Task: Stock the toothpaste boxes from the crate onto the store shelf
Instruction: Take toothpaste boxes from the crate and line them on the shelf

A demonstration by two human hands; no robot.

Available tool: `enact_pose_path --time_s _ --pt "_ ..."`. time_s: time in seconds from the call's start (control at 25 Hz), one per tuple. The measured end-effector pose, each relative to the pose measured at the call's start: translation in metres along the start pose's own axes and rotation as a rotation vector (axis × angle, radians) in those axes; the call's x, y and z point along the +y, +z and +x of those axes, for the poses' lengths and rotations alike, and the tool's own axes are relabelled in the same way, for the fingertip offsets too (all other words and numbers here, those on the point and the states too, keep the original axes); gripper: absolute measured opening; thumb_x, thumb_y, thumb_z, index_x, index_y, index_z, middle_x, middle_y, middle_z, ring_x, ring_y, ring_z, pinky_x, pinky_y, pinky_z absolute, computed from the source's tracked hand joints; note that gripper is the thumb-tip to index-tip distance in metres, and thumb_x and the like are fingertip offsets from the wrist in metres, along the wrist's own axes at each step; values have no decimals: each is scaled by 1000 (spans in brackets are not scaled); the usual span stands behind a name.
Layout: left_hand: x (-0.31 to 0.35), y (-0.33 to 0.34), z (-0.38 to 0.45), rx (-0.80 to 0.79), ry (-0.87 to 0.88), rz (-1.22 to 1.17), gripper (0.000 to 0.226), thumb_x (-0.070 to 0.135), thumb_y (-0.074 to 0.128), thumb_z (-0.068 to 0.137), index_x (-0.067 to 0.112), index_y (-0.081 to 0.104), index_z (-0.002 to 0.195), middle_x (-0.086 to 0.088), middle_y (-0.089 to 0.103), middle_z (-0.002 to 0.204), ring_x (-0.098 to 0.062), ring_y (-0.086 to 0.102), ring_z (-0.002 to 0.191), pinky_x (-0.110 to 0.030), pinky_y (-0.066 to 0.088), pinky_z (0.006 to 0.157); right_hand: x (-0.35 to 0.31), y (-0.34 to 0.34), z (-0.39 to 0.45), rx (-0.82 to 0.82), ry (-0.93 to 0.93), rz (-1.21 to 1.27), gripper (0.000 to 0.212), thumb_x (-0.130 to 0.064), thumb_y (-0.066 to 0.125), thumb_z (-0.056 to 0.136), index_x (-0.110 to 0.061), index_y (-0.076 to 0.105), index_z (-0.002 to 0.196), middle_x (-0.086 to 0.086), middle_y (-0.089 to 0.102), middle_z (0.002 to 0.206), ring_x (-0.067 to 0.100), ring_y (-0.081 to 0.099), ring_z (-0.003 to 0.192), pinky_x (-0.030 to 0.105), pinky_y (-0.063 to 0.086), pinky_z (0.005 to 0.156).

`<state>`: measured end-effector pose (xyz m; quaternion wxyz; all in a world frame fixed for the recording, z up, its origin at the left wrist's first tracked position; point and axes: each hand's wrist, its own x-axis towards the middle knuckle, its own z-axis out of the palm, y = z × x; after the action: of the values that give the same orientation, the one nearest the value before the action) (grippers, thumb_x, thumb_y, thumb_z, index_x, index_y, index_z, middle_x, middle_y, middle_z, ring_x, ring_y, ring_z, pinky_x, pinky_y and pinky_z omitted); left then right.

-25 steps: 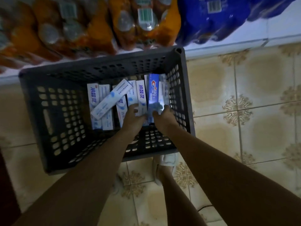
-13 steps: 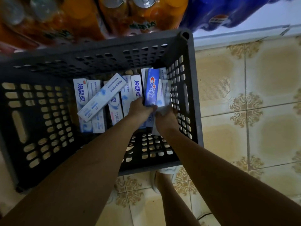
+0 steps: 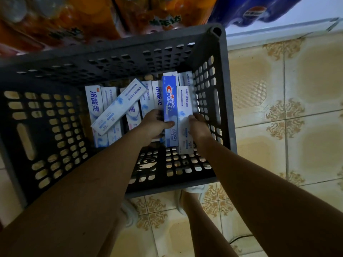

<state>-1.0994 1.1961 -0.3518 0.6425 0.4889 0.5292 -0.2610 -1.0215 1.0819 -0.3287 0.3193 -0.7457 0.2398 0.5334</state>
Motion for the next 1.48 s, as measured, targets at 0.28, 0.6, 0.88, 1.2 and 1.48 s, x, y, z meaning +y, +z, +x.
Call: enact_pose_path --time_s 0.28,0.6,0.88,1.2,1.48 --pt "-20 -15 -9 -156 -82 -107 58 2 74 83 20 42 129 1 60 124 -16 66 99 -32 56 74 2 11 3 -46 -168 -32 50 -51 61 90 -18 48 125 1 58 116 5 54 82 22 38 56" --pt "-31 -36 -30 -215 -56 -241 61 0 71 85 29 44 131 2 69 116 -11 71 90 -27 59 65 -14 8 -12 -73 1 188 31 -32 39 104 -13 59 89 6 69 77 18 57 59 21 42 56" --pt "-3 -61 -72 -165 -29 -254 61 1 73 83 27 46 131 2 70 115 -17 70 99 -32 58 73 -38 5 -59 -356 -92 9 62 -58 30 100 -14 48 139 12 55 138 28 58 119 38 42 105" --pt "45 -87 -196 -152 21 -291 46 -6 66 83 6 55 127 -11 70 118 -23 70 102 -35 60 72 -84 -32 -183 -502 -281 -201 50 -48 69 85 -18 63 125 6 72 116 24 70 105 40 51 93" --pt "112 -117 -390 -84 83 -512 20 -3 62 89 2 58 108 -18 66 115 -31 65 104 -35 62 70 -104 -71 -371 -357 -427 -387 33 -20 77 81 -18 66 113 -2 72 99 12 66 86 24 46 67"
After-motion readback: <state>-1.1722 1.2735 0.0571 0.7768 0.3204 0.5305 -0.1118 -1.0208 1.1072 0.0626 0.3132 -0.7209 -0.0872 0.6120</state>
